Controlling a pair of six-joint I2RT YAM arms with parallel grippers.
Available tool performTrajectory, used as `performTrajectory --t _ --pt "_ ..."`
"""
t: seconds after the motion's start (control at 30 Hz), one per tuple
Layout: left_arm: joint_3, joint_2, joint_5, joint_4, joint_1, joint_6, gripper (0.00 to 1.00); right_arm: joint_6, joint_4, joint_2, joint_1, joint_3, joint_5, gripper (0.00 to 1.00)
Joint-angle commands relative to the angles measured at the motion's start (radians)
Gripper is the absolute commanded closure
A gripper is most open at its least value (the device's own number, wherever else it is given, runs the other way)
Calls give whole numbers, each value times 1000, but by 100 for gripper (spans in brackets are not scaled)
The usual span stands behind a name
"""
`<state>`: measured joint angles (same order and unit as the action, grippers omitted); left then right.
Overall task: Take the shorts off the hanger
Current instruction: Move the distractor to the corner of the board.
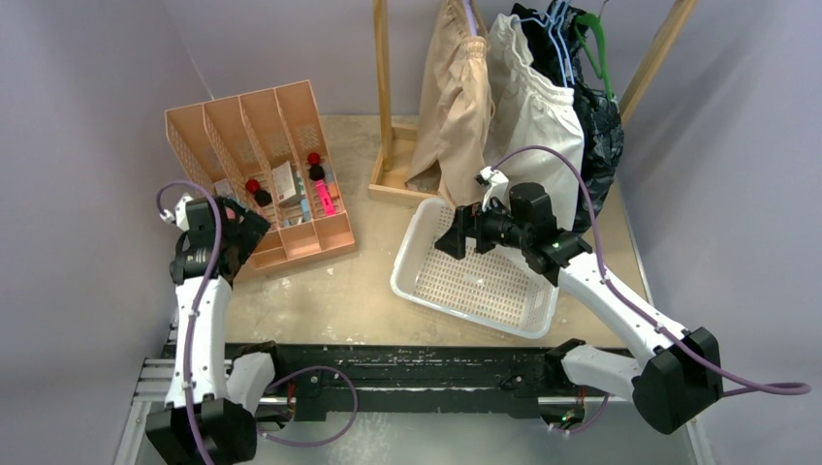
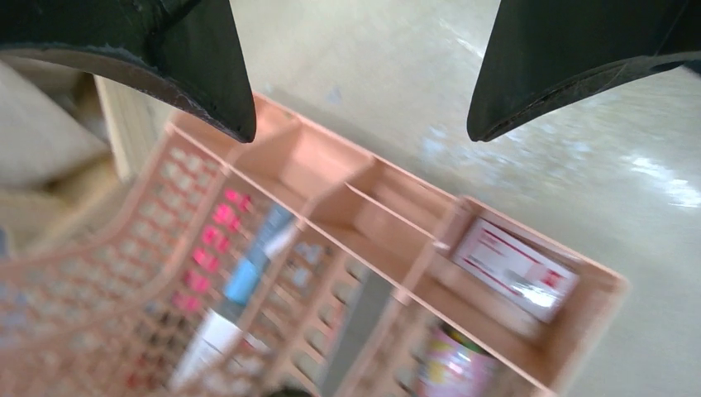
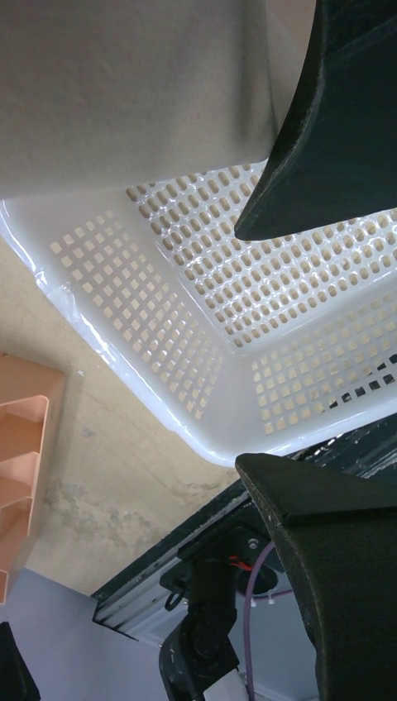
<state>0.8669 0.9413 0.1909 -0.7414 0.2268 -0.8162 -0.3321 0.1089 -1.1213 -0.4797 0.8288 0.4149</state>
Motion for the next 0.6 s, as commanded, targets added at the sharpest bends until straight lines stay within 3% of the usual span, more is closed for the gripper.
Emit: performTrajectory --t 0.0,0.2,0.37,0.43,0.57 --pt "-50 -59 -353 66 -4 31 0 18 -28 1 -6 43 24 0" --pt "-36 78 -408 153 -64 57 2 11 -41 0 -6 42 33 0" --pt "133 268 -80 124 -260 95 4 10 -38 14 -6 35 25 0" --pt "190 329 77 59 -281 105 4 13 -26 24 -7 37 15 1" --pt "185 381 190 52 -282 146 3 21 -9 43 -7 31 -5 0"
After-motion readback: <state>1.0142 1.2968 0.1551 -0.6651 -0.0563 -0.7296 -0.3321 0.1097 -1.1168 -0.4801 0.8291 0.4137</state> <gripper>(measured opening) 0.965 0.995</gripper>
